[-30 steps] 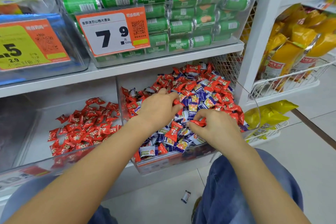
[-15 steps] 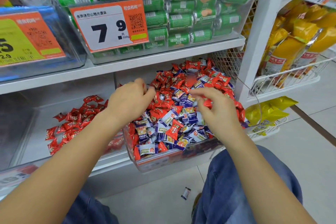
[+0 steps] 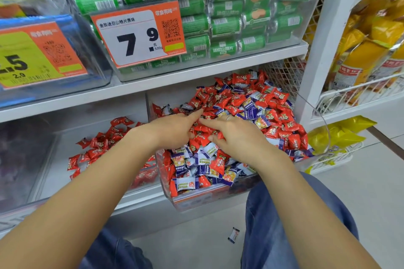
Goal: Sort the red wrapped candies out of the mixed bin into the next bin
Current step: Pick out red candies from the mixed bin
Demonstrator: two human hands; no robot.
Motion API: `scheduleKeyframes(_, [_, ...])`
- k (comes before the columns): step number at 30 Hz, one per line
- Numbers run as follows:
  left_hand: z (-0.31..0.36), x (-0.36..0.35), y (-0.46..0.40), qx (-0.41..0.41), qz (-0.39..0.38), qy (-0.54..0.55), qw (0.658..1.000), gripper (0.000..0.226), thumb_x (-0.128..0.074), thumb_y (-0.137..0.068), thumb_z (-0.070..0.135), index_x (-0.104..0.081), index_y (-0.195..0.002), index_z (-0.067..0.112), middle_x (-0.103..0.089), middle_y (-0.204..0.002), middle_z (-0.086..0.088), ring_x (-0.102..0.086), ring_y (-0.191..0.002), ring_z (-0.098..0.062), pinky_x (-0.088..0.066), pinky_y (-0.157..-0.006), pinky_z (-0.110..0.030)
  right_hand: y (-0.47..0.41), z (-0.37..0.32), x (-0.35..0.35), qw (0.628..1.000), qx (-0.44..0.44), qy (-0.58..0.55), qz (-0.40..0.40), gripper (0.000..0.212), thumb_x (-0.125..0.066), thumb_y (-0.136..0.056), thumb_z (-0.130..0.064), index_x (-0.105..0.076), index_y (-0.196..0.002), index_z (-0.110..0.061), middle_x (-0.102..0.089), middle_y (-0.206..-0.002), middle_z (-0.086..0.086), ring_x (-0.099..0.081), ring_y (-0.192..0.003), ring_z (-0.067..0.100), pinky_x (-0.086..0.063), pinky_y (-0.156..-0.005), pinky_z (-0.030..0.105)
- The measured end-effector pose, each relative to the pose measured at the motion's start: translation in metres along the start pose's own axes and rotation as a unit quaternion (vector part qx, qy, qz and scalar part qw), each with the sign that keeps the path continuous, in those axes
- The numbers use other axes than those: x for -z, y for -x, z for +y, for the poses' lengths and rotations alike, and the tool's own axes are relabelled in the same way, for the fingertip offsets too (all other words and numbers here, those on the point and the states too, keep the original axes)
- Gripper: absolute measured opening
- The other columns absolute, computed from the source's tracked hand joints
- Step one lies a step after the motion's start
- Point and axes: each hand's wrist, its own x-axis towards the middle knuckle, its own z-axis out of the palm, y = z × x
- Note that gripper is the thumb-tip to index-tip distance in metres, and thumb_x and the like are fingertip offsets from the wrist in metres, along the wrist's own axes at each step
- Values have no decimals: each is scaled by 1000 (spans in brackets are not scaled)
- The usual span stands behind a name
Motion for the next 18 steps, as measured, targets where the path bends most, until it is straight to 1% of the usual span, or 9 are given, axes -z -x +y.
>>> scheduleKeyframes(2, [0, 2, 0, 1, 5, -17, 1000, 63, -50, -96, 30, -14, -147, 29, -47, -135, -9, -50, -110, -24, -43, -84, -34, 1, 0, -3, 1000, -1, 17, -3, 50, -48, -97, -38, -30, -143, -43, -44, -142, 7, -49, -123, 27, -47, -88, 38])
scheduleKeyframes(4, [1, 0, 1, -1, 38, -50, 998, 47, -55, -93, 29, -31, -135, 28, -55, -121, -2, -50, -91, -18, -41, -70, -33, 2, -1, -6, 999, -3, 24, 28, 45, -49, -96, -37, -38, -139, -42, -50, -135, 6, -55, -115, 28, -48, -83, 36])
scheduleKeyframes(6, [0, -3, 3, 7, 95, -62, 994, 35, -55, -93, 30, -40, -124, 27, -59, -111, 2, -49, -85, -17, -37, -64, -31, 3, -2, -8, 998, -3, 15, 67, 36, -49, -96, -36, -46, -131, -39, -55, -124, 2, -60, -101, 26, -47, -75, 33])
scheduleKeyframes(8, [-4, -5, 7, 11, 149, -47, 988, 25, -53, -94, 32, -45, -117, 27, -63, -103, 4, -49, -81, -16, -35, -62, -30, 6, -1, -6, 994, -8, -31, 104, 30, -50, -95, -36, -51, -125, -37, -57, -113, -3, -61, -90, 20, -47, -68, 31])
scheduleKeyframes(10, [-8, -6, 13, 2, 210, -16, 978, 19, -49, -96, 33, -47, -115, 28, -65, -101, 6, -56, -83, -18, -38, -60, -30, 11, 0, -1, 982, -21, -113, 148, 27, -51, -95, -33, -55, -121, -36, -59, -103, -6, -59, -80, 12, -49, -66, 30])
scheduleKeyframes(12, [-10, -5, 18, -10, 256, 23, 966, 22, -44, -98, 33, -47, -119, 29, -65, -108, 5, -60, -88, -19, -41, -61, -30, 16, 4, 6, 963, -43, -194, 183, 25, -50, -94, -29, -58, -118, -33, -63, -97, -8, -58, -74, 4, -49, -64, 25])
scheduleKeyframes(15, [-11, -1, 24, -26, 261, 62, 963, 31, -37, -100, 36, -45, -129, 32, -58, -120, 1, -59, -101, -21, -43, -71, -30, 24, 11, 12, 949, -86, -224, 206, 24, -51, -92, -26, -61, -114, -30, -64, -89, -11, -53, -62, -4, -38, -57, 16])
scheduleKeyframes(17, [-8, -1, 25, -38, 249, 64, 966, 30, -33, -100, 37, -49, -126, 36, -59, -117, 0, -58, -102, -21, -46, -77, -31, 27, 14, 13, 949, -103, -212, 210, 24, -52, -91, -28, -62, -113, -28, -63, -85, -10, -48, -51, -3, -34, -54, 15])
scheduleKeyframes(18, [-5, -4, 25, -41, 243, 59, 967, 30, -32, -100, 38, -51, -123, 36, -59, -114, 1, -58, -101, -21, -47, -79, -33, 28, 14, 12, 951, -106, -202, 207, 24, -52, -92, -29, -62, -113, -28, -64, -87, -9, -48, -50, -3, -33, -54, 16])
